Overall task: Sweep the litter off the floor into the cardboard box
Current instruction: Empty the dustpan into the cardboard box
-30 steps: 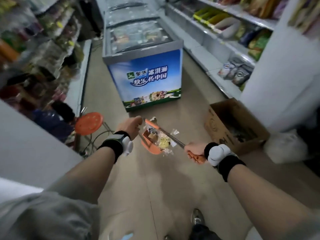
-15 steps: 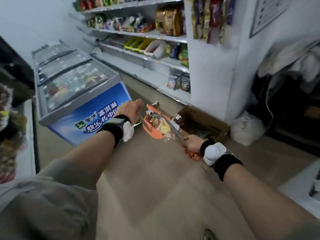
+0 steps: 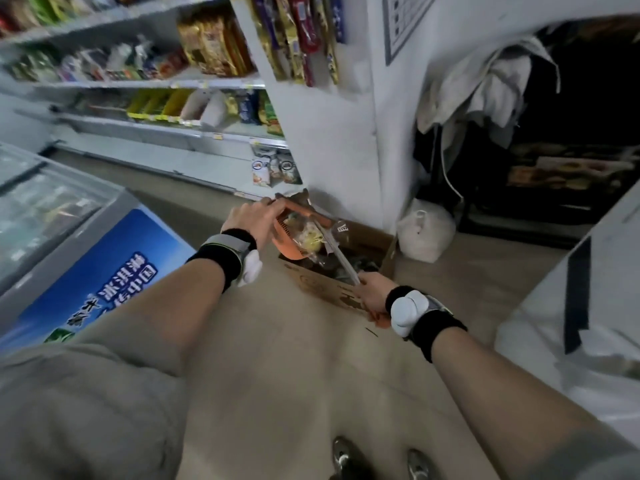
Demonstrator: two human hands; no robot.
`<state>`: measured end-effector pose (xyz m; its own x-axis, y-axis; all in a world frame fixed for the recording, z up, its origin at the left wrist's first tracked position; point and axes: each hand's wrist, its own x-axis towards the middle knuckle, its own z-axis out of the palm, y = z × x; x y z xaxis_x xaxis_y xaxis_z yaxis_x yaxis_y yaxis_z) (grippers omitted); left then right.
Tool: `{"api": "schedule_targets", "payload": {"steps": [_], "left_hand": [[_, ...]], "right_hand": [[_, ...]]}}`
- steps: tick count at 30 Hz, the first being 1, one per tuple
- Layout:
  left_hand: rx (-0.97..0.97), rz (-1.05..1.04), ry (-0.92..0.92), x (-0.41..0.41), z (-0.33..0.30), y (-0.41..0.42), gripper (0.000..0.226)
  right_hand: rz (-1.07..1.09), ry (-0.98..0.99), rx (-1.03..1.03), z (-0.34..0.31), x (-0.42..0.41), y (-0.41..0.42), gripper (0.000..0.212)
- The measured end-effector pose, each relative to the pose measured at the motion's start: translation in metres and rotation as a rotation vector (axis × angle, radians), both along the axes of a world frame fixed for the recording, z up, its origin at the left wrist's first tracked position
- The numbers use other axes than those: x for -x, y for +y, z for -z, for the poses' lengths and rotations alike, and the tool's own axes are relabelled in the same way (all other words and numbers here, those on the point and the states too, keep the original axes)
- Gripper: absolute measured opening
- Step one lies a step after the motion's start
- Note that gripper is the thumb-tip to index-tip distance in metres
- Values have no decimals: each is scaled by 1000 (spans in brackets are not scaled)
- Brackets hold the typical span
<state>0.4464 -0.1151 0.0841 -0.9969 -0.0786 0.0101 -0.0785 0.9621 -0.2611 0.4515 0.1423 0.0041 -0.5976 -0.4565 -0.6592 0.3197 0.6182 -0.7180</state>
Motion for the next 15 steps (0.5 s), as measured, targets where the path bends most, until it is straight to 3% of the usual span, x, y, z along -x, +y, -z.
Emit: {"api": "schedule_targets", "payload": {"steps": [6, 10, 15], "left_hand": [[206, 242, -233, 27, 26, -4, 53], [285, 351, -284, 34, 38, -7, 54], [332, 385, -331, 40, 36, -14, 49]], "right_hand": [[123, -113, -78, 31, 14, -2, 18], [199, -132, -72, 38, 20, 3, 24], [226, -100, -111, 40, 19, 11, 13]]}}
